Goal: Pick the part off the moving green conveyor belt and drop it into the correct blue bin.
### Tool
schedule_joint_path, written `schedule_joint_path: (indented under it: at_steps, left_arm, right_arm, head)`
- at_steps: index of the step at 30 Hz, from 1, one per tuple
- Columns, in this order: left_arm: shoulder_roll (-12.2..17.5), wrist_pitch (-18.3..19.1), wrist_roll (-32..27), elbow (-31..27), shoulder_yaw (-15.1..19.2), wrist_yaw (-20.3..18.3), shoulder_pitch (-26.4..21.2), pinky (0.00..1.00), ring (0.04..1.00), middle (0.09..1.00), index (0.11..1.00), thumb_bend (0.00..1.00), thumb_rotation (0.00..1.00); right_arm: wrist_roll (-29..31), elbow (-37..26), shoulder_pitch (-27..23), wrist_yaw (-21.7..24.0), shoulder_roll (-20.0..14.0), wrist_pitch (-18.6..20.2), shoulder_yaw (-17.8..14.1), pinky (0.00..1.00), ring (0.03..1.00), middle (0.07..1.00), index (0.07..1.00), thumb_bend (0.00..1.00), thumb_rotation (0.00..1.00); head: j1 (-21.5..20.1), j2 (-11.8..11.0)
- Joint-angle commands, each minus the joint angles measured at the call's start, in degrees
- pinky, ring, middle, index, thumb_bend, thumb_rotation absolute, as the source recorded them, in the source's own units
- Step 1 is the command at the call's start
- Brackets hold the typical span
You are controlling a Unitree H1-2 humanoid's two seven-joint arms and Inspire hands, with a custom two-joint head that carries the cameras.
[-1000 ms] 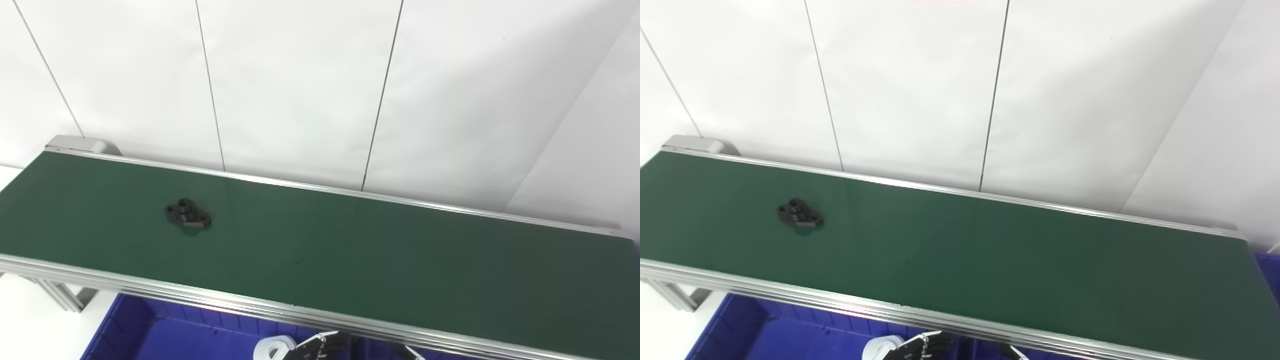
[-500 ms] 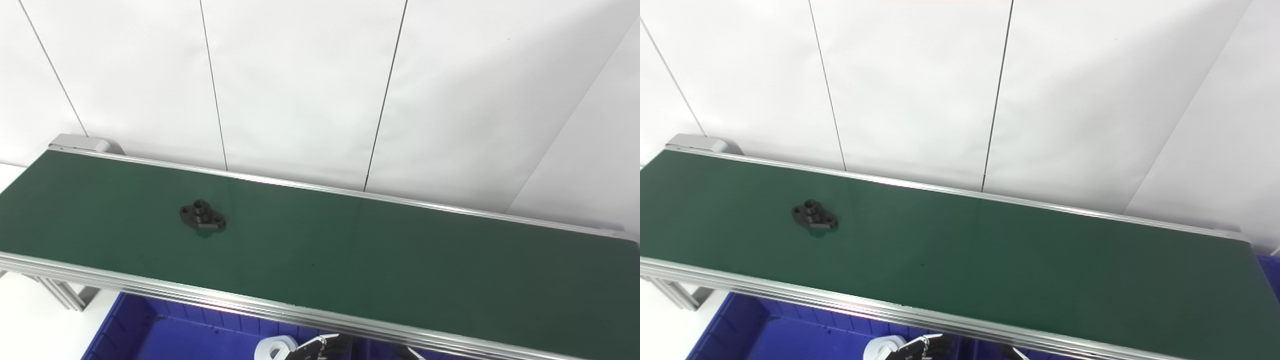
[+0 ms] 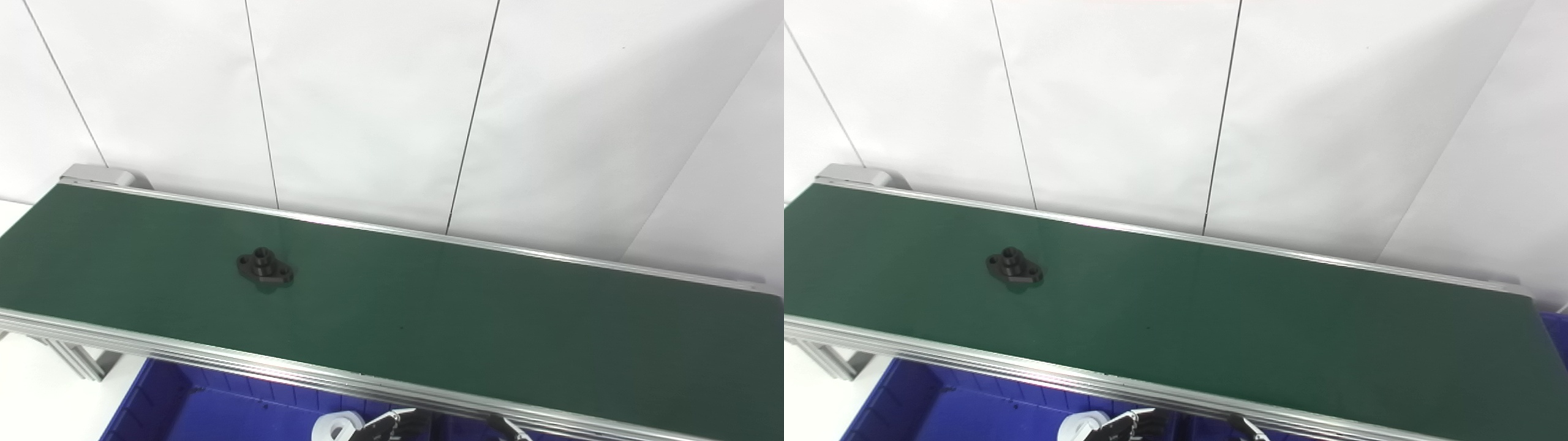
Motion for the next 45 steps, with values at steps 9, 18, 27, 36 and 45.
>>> schedule_joint_path:
  at_steps: [9,18,27,36,45]
  left_arm:
    - [-0.5,-1.1,0.3,-3.1,-0.5,0.2,0.3,0.73,0.812,0.826,0.787,0.65,0.69]
    - [-0.2,-1.9,0.2,-1.9,-0.3,0.1,-0.6,0.72,0.808,0.823,0.789,0.64,0.7]
    - [-0.4,-1.9,-0.2,-1.0,-0.2,0.0,-1.2,0.71,0.806,0.825,0.789,0.65,0.71]
    - [-0.7,-2.5,-0.4,-0.1,-0.6,0.0,-1.9,0.72,0.81,0.821,0.788,0.64,0.71]
    - [-1.0,-2.5,-0.5,0.9,-1.2,0.0,-2.5,0.72,0.81,0.824,0.793,0.65,0.72]
  right_arm:
    - [-1.7,-12.7,0.5,-9.2,-4.9,-2.8,4.2,0.72,0.815,0.861,0.831,0.89,0.9]
    - [-2.3,-19.9,-1.9,-10.3,-1.8,-2.8,2.1,0.71,0.788,0.841,0.841,0.91,0.86]
    - [-11.3,-13.5,-14.1,-16.8,-2.8,-2.8,0.6,0.65,0.787,0.868,0.845,0.91,0.91]
    - [-21.2,-8.7,-24.9,-16.8,-2.1,-1.7,-2.4,0.79,0.839,0.884,0.92,0.88,0.9]
    - [-32.8,-5.5,-32.7,-14.6,-0.8,5.4,-2.5,0.81,0.874,0.897,0.929,0.82,0.88]
  head:
    - [-0.2,0.1]
    - [-1.4,-0.4]
    - [-2.1,-0.6]
    - [-2.6,-0.8]
    - [-2.2,-1.3]
